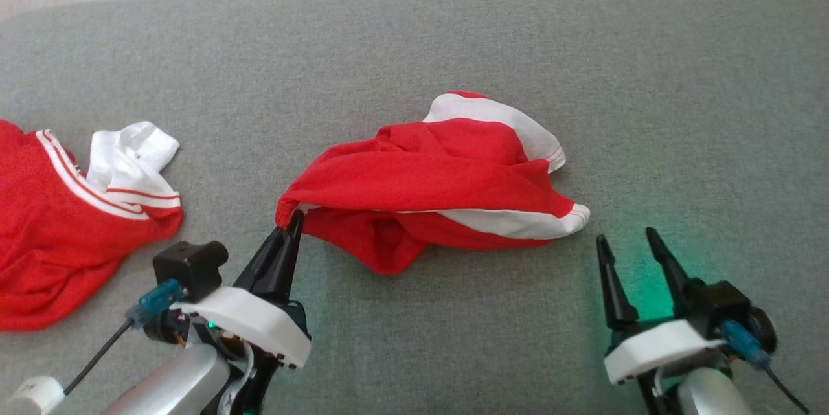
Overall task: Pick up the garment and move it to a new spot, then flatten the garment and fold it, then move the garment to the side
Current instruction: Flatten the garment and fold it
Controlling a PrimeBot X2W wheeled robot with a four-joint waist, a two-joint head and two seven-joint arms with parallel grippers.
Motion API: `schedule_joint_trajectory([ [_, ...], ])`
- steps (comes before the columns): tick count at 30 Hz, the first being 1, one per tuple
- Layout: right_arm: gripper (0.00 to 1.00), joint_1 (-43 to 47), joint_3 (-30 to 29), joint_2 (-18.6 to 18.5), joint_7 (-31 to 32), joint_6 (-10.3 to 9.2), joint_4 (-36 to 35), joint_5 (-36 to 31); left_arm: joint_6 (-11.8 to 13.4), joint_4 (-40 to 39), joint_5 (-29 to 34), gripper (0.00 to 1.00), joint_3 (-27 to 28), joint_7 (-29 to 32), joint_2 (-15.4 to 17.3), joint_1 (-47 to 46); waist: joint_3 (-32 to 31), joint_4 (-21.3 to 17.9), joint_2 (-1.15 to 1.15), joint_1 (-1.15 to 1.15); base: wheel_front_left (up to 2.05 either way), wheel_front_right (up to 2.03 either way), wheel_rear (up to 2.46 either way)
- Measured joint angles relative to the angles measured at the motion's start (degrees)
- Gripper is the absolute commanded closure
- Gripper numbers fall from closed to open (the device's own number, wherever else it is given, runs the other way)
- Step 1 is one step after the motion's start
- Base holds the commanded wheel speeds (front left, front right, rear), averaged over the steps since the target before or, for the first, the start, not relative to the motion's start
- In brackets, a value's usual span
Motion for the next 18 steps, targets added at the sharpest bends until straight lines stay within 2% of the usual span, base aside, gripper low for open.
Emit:
schedule_joint_trajectory([
  [7,0.0,-7.44,1.57,-0.07,0.01,0.0,6.42,3.94,0.34,-1.42,0.52,1.0,-0.13,1.1,0.23,-0.36,1.46,1.23,0.0,0.01,0.0,0.0,0.0],
  [12,0.0,-8.89,4.79,-0.12,0.01,0.0,11.11,4.7,0.32,-1.56,1.02,1.0,-0.56,1.85,0.09,-1.77,2.34,2.88,0.0,0.01,0.0,0.0,0.0],
  [13,0.07,-8.9,5.45,-0.11,-0.01,0.0,12.2,4.93,0.32,-1.57,1.15,1.0,-0.57,1.85,0.08,-2.03,2.41,3.14,0.0,0.01,0.0,0.0,0.0],
  [14,0.36,-9.07,5.89,-0.12,-0.21,0.0,12.89,4.97,0.33,-1.56,1.16,1.0,-0.55,1.85,0.08,-2.13,2.42,3.32,0.0,0.0,0.0,0.0,0.0],
  [15,0.56,-9.44,5.95,-0.2,-0.27,0.0,13.3,5.01,0.33,-1.56,1.16,1.0,-0.57,1.85,0.08,-2.12,2.38,3.42,0.0,0.0,0.0,0.0,0.0],
  [16,1.0,-10.33,6.12,-0.25,-0.26,0.0,13.89,5.59,0.34,-1.56,1.16,1.0,-0.62,1.85,0.07,-2.11,2.35,3.55,0.0,0.0,0.0,0.0,0.0],
  [18,1.0,-10.78,6.58,-0.19,-0.25,0.0,14.28,5.84,0.35,-1.53,1.16,1.0,-0.63,1.83,0.05,-2.11,2.31,3.57,0.0,0.01,0.0,0.0,0.0],
])
